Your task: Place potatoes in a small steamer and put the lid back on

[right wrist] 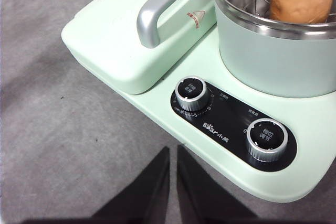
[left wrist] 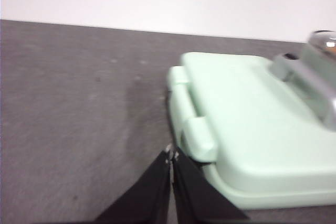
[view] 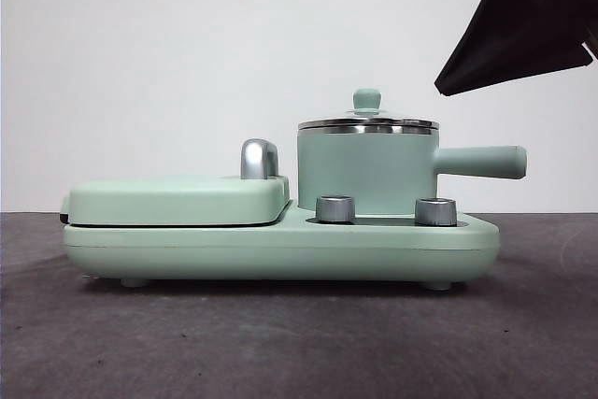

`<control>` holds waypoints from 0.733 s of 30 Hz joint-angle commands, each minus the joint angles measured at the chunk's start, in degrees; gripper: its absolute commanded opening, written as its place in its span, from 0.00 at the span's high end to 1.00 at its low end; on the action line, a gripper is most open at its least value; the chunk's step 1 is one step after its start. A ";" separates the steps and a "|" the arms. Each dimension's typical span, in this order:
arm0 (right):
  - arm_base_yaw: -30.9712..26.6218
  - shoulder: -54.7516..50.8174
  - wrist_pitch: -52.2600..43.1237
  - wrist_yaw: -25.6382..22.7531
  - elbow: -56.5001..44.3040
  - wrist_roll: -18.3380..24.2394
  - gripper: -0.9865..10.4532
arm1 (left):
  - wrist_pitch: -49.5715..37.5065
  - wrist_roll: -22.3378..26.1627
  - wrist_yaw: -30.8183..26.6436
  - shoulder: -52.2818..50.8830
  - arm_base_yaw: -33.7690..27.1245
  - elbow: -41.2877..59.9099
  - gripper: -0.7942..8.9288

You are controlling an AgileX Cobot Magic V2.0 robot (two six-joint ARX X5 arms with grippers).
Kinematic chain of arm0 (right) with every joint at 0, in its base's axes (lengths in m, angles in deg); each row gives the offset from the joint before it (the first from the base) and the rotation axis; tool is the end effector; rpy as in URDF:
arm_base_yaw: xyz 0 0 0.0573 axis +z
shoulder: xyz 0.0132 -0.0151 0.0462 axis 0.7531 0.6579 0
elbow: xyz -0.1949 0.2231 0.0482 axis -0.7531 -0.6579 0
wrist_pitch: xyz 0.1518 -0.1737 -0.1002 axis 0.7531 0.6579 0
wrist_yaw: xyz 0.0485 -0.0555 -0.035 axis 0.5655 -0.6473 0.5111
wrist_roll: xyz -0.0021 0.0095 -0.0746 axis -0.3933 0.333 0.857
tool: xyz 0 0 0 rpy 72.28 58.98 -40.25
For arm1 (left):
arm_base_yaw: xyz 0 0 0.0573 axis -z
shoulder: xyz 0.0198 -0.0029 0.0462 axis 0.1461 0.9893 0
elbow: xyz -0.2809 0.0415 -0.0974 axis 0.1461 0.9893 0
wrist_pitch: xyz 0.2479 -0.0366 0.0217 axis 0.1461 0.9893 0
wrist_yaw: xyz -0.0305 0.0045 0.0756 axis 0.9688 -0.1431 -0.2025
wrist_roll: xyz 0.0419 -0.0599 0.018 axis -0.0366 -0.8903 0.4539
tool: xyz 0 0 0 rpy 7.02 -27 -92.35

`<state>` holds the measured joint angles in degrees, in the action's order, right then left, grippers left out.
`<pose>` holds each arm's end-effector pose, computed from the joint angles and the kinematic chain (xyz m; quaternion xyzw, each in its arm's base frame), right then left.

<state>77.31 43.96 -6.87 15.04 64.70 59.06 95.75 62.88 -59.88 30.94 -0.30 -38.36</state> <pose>0.1639 0.1116 0.2666 0.0233 0.2914 0.3763 0.8791 0.0965 -0.0163 0.1976 -0.0560 0.0926 -0.0866 0.9904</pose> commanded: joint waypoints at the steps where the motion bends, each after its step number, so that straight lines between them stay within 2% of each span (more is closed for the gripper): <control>1: 0.35 0.24 -0.57 0.02 0.81 -0.15 0.90 | -0.79 1.42 1.62 -4.02 -2.05 3.65 0.91; 10: 0.35 0.24 -0.55 0.02 0.81 -0.15 0.90 | 0.35 1.77 -0.83 -12.00 -6.38 9.88 0.91; 22: 0.35 0.24 -0.61 0.02 0.81 -0.15 0.90 | 0.77 1.73 -0.83 -11.85 -7.06 9.88 0.91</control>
<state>77.31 43.92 -6.98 15.04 64.70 59.06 97.18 64.28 -60.71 19.13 -7.39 -29.61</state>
